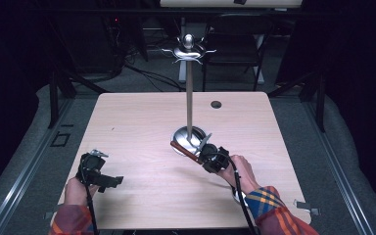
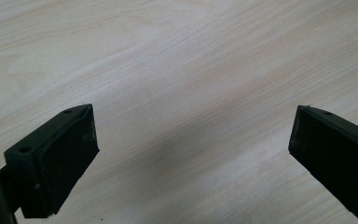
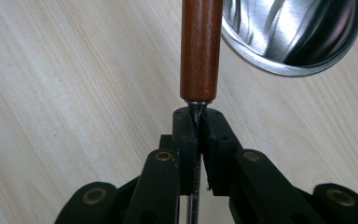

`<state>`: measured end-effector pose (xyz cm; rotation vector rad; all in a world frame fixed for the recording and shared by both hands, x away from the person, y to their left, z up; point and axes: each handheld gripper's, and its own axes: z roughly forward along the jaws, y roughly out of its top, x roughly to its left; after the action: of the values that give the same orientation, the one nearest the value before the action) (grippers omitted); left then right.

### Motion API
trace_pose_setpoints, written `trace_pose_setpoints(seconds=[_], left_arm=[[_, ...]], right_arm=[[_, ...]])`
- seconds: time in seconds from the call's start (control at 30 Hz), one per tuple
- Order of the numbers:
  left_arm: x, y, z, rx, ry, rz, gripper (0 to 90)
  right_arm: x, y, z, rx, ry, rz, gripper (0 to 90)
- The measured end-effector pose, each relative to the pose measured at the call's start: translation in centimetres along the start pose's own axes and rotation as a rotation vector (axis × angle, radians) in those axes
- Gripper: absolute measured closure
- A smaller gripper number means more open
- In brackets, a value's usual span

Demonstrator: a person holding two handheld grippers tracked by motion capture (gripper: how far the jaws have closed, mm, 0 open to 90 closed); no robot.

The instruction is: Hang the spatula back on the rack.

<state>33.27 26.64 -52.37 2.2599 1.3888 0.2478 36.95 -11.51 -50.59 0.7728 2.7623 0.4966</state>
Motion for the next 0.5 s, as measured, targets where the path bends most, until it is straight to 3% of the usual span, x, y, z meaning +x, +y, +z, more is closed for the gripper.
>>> trace_pose_setpoints(seconds=[0.5], left_arm=[[-0.1,0.0,0.1,0.005,0.004,0.006,1.1]], right_arm=[[-0.9,-0.5,-1.7,-0.058,-0.016,0.039,84.0]])
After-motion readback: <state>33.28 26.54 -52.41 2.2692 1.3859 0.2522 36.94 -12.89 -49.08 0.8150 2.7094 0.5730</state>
